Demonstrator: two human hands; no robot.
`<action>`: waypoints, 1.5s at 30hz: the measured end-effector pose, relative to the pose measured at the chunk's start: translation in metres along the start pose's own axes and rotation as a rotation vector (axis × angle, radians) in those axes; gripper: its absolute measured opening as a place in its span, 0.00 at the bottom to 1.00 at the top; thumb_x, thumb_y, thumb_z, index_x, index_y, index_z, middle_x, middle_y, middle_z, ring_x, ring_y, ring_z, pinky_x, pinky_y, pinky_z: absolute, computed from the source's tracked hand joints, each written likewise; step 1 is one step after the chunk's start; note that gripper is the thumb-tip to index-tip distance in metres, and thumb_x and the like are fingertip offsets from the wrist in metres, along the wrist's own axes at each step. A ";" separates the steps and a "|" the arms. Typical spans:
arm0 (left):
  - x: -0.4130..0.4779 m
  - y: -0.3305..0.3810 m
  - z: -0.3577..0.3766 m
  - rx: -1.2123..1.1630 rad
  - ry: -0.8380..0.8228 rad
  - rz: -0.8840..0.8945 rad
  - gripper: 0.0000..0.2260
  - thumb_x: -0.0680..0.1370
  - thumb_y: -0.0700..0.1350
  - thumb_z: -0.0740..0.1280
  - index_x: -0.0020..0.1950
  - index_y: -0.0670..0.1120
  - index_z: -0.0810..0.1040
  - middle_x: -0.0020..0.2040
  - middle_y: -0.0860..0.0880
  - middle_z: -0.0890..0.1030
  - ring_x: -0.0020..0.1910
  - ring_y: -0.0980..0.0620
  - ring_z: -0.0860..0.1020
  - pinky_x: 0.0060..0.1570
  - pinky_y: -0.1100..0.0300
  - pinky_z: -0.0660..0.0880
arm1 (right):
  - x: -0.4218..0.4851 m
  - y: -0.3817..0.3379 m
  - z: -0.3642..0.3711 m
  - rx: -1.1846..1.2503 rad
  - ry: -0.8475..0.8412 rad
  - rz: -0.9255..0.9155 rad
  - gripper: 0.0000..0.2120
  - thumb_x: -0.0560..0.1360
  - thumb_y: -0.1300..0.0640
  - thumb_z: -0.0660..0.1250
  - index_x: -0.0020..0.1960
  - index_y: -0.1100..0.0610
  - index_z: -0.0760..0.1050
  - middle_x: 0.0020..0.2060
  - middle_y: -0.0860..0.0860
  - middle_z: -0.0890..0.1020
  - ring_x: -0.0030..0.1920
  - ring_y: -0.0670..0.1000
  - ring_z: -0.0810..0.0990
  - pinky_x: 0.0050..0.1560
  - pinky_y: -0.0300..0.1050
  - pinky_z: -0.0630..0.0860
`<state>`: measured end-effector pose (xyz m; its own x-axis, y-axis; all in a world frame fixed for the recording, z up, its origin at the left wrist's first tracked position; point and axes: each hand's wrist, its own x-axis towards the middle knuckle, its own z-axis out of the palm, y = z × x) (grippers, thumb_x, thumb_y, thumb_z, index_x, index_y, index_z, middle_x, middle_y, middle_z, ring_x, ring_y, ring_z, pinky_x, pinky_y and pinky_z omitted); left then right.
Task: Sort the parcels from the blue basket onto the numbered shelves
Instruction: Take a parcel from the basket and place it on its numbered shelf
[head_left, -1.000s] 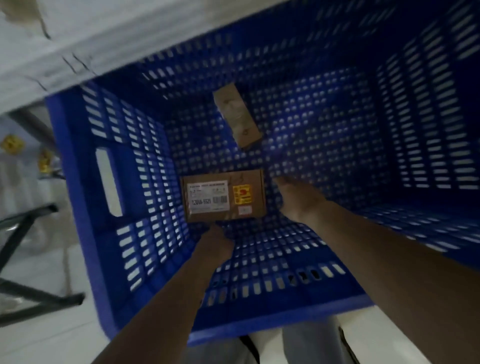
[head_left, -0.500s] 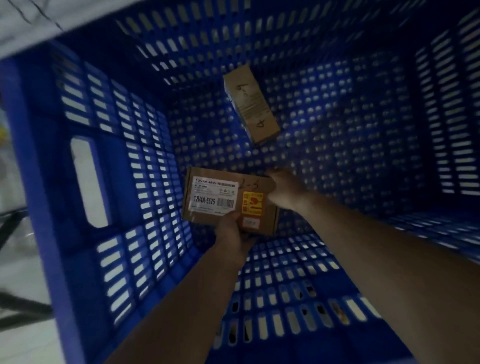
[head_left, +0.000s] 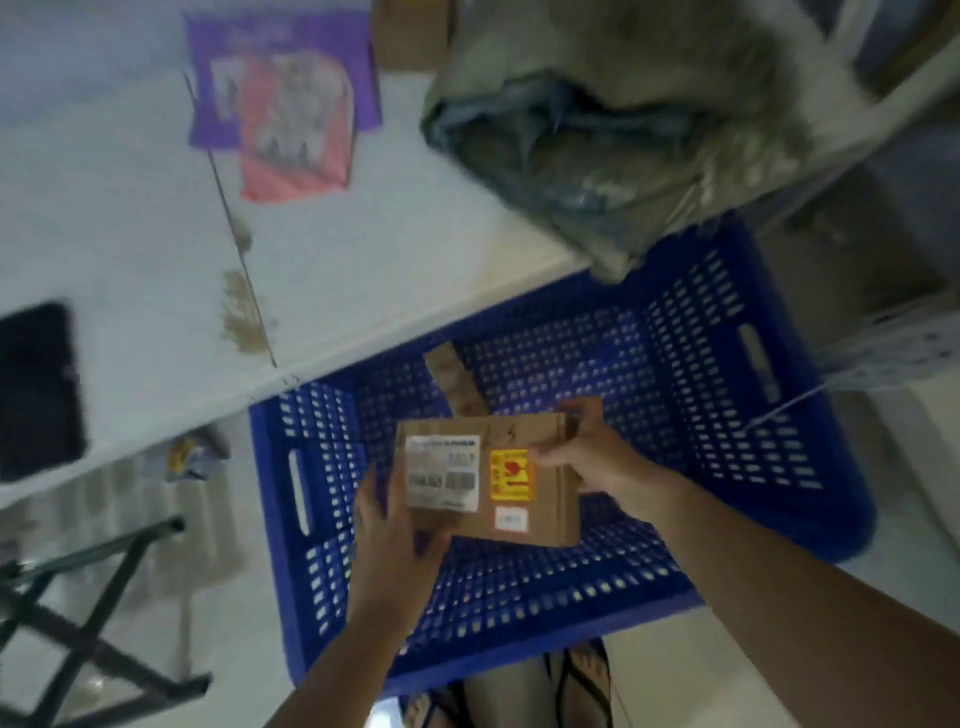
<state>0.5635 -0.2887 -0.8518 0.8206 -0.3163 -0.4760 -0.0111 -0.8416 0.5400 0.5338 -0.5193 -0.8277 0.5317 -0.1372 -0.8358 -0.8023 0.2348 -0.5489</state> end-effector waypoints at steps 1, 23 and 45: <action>-0.009 0.010 -0.022 0.194 -0.078 0.204 0.43 0.74 0.53 0.69 0.73 0.66 0.37 0.77 0.55 0.36 0.77 0.47 0.42 0.72 0.47 0.56 | -0.018 -0.013 -0.015 -0.023 -0.021 0.037 0.26 0.72 0.61 0.72 0.64 0.53 0.63 0.54 0.53 0.79 0.50 0.51 0.80 0.44 0.46 0.77; -0.230 0.320 -0.324 0.630 0.527 0.988 0.57 0.57 0.38 0.79 0.77 0.55 0.50 0.78 0.49 0.52 0.77 0.47 0.48 0.34 0.61 0.81 | -0.512 -0.195 -0.070 -1.167 0.624 -1.036 0.38 0.65 0.22 0.50 0.70 0.28 0.39 0.76 0.40 0.36 0.74 0.45 0.56 0.69 0.48 0.66; -0.529 0.595 -0.517 0.493 1.106 1.854 0.36 0.72 0.39 0.58 0.78 0.49 0.47 0.78 0.45 0.55 0.76 0.41 0.55 0.50 0.53 0.81 | -0.976 -0.204 -0.087 -1.329 1.832 -1.215 0.41 0.69 0.54 0.73 0.76 0.51 0.56 0.77 0.49 0.53 0.70 0.58 0.69 0.40 0.44 0.83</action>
<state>0.4178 -0.3954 0.0800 -0.3791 -0.5042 0.7759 -0.8854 -0.0462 -0.4626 0.1549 -0.5169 0.0987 0.5831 -0.1107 0.8048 -0.5460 -0.7870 0.2873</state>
